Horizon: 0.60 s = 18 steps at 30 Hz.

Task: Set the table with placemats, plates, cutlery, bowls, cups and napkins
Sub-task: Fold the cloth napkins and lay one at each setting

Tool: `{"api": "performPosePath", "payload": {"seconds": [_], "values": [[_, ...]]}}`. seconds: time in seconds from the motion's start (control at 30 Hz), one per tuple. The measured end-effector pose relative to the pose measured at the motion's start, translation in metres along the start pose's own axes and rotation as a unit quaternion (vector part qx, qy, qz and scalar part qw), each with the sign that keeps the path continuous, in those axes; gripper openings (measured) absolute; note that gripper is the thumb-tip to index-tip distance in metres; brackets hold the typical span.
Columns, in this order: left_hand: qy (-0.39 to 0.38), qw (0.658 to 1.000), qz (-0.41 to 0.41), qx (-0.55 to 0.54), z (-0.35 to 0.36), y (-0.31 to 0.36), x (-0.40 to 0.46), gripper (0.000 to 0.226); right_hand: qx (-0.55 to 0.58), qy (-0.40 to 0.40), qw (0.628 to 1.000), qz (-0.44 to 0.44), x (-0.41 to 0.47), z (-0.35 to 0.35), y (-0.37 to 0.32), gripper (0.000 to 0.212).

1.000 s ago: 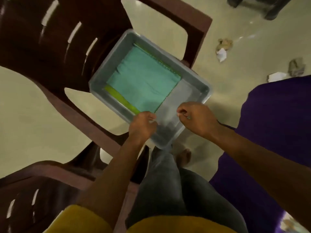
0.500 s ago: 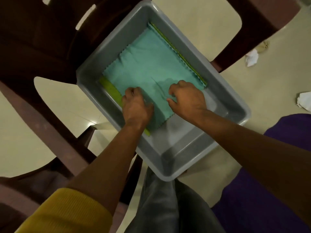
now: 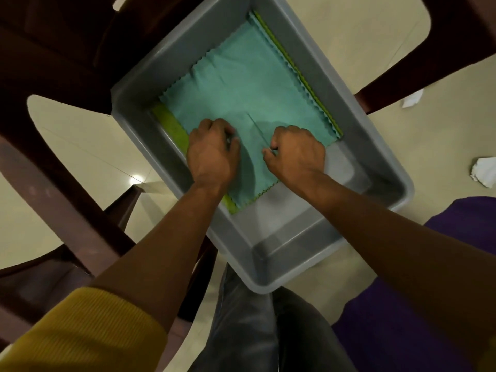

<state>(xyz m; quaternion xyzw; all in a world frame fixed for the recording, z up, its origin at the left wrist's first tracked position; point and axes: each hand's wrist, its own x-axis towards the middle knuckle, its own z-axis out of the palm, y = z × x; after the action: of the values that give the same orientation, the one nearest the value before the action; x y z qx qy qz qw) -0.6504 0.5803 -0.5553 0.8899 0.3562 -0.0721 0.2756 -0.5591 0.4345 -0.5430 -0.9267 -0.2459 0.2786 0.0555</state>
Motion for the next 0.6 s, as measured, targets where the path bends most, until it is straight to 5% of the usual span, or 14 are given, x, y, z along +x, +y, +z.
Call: {"api": "performPosePath", "payload": {"seconds": [0.3,0.6], "values": [[-0.044,0.970,0.217,0.099,0.005,0.020,0.044,0.022,0.036,0.022,0.999,-0.007,0.007,-0.002,-0.009,0.031],[-0.052,0.949,0.274,0.144,0.006,0.010,0.055,0.018,0.044,0.023,0.999,0.005,0.015,-0.002,-0.011,0.023]]}}
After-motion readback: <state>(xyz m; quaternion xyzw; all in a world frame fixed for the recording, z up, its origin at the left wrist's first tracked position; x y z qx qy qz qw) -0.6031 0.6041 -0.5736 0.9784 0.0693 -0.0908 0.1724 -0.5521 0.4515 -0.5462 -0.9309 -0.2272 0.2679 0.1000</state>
